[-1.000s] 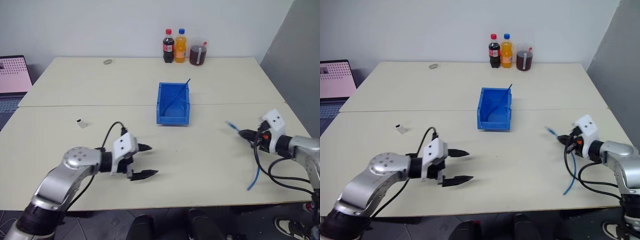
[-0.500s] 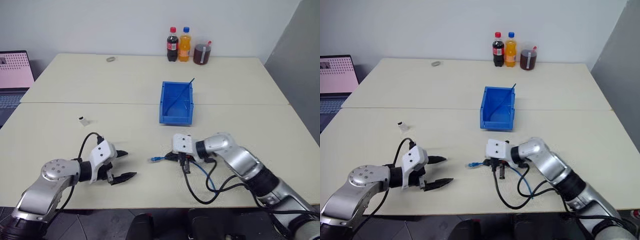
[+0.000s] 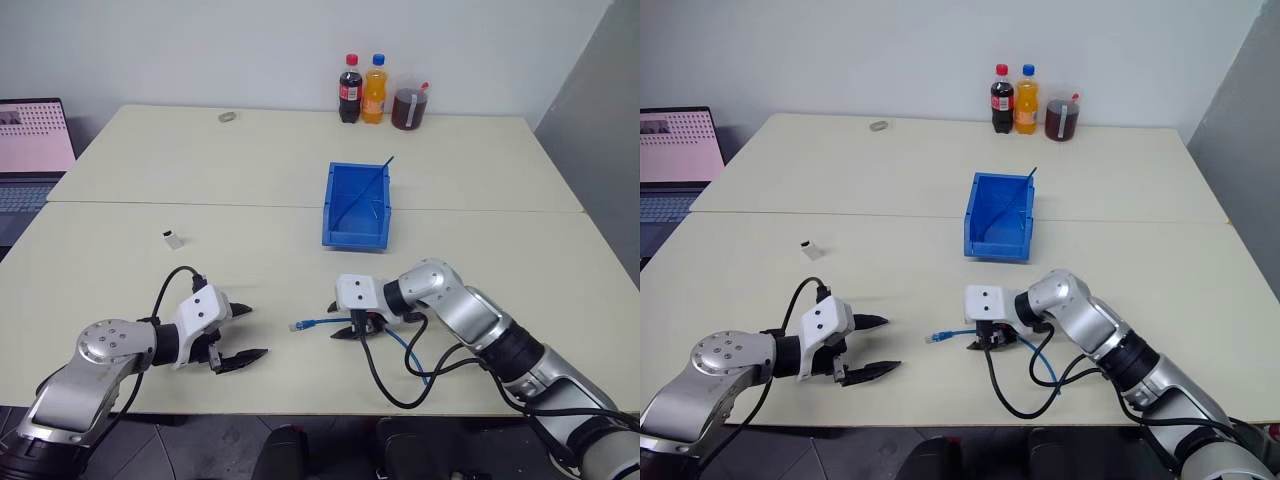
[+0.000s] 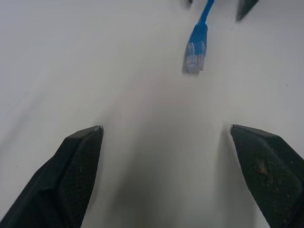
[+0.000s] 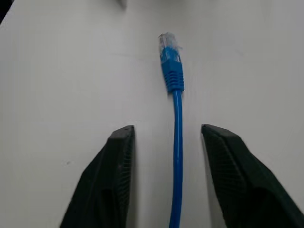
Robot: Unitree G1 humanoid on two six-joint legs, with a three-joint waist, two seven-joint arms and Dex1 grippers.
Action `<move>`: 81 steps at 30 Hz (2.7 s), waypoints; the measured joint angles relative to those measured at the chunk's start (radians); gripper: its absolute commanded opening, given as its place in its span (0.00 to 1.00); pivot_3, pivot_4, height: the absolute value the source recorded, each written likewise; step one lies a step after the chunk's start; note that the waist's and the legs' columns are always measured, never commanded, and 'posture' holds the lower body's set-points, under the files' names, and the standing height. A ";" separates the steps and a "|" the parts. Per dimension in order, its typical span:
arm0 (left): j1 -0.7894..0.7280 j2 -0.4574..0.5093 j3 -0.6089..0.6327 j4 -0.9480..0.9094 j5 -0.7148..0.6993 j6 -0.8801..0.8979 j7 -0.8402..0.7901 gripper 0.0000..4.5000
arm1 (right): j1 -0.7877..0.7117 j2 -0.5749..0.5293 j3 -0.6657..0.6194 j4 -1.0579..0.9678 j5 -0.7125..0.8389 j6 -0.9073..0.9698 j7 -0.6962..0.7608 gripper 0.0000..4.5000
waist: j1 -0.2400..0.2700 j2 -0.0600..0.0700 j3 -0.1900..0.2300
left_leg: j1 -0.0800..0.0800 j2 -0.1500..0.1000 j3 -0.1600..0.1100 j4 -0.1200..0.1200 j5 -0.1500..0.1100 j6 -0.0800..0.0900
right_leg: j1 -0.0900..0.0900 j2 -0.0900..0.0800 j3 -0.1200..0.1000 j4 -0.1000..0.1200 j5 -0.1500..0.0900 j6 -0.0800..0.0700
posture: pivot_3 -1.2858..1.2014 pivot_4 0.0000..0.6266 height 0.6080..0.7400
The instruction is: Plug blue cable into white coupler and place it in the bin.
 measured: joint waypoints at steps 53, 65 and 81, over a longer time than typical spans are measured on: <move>-0.233 -0.324 -0.001 -0.030 -0.245 0.346 0.136 0.04 | 0.393 0.007 -0.532 -0.551 0.570 0.527 -0.330 0.89 | -0.003 0.000 -0.007 | 0.007 -0.001 -0.004 0.001 0.000 0.001 | 0.012 0.001 0.000 -0.001 -0.001 0.008 | 0.52 0.24 1.00; -0.285 -0.337 0.064 -0.099 -0.528 0.558 0.187 0.04 | 0.378 0.261 -0.666 -0.435 0.758 0.627 -0.605 0.89 | -0.005 0.000 -0.007 | 0.007 -0.001 -0.004 0.001 0.000 0.000 | 0.011 0.002 0.002 -0.001 -0.002 0.008 | 0.52 0.24 1.00; -0.292 -0.342 0.074 -0.112 -0.590 0.569 0.234 0.04 | 0.298 0.336 -0.671 -0.334 0.869 0.636 -0.681 0.70 | -0.006 0.000 -0.007 | 0.007 -0.001 -0.004 0.000 0.000 0.000 | 0.010 0.002 0.003 -0.002 -0.002 0.008 | 0.52 0.24 1.00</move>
